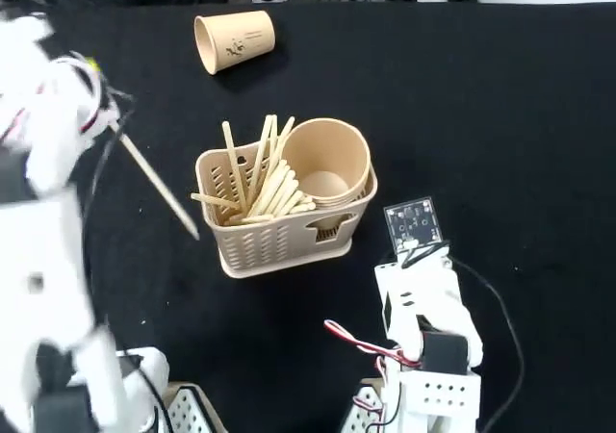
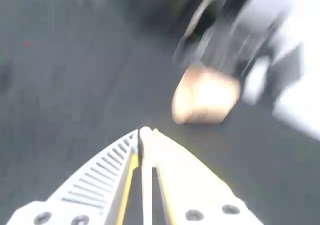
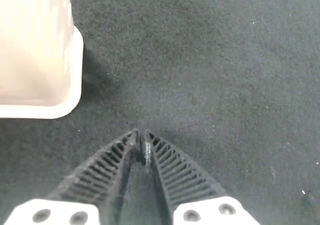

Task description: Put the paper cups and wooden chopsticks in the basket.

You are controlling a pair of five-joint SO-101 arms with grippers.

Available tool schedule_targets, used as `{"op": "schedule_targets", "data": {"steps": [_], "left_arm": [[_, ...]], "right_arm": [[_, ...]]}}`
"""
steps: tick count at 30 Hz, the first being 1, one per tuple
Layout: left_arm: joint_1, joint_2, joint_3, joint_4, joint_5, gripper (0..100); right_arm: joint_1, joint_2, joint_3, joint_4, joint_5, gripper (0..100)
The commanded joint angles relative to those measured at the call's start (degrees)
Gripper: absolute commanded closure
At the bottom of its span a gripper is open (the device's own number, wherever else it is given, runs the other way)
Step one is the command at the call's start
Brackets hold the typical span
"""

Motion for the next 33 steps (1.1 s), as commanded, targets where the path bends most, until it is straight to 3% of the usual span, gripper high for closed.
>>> {"op": "schedule_targets", "data": {"steps": [1,5,11,16,25,31,33], "left_arm": [[-0.4,-15.2,-2.5,-13.2,-5.5,97],[1.5,-24.4,1.5,-20.0,-5.8,97],[18.3,-34.3,12.6,-20.7,-6.5,97],[28.4,-36.9,23.9,-20.7,-14.7,97],[29.8,-37.0,34.9,-20.7,-16.4,97],[29.5,-37.0,36.2,-19.5,-16.4,97],[29.5,-37.0,35.5,-17.1,-16.3,93]], "right_arm": [[-0.8,-2.9,-0.2,0.4,0.0,98.7],[-0.8,-2.9,-0.2,0.4,0.0,98.7],[-0.8,-2.9,-0.2,0.4,0.0,98.7],[-0.8,-2.9,-0.2,0.4,0.0,98.7],[-0.8,-2.9,-0.2,0.4,0.0,98.7],[-0.8,-2.9,-0.2,0.4,0.0,98.7],[-0.8,-2.9,-0.2,0.4,0.0,98.7]]}}
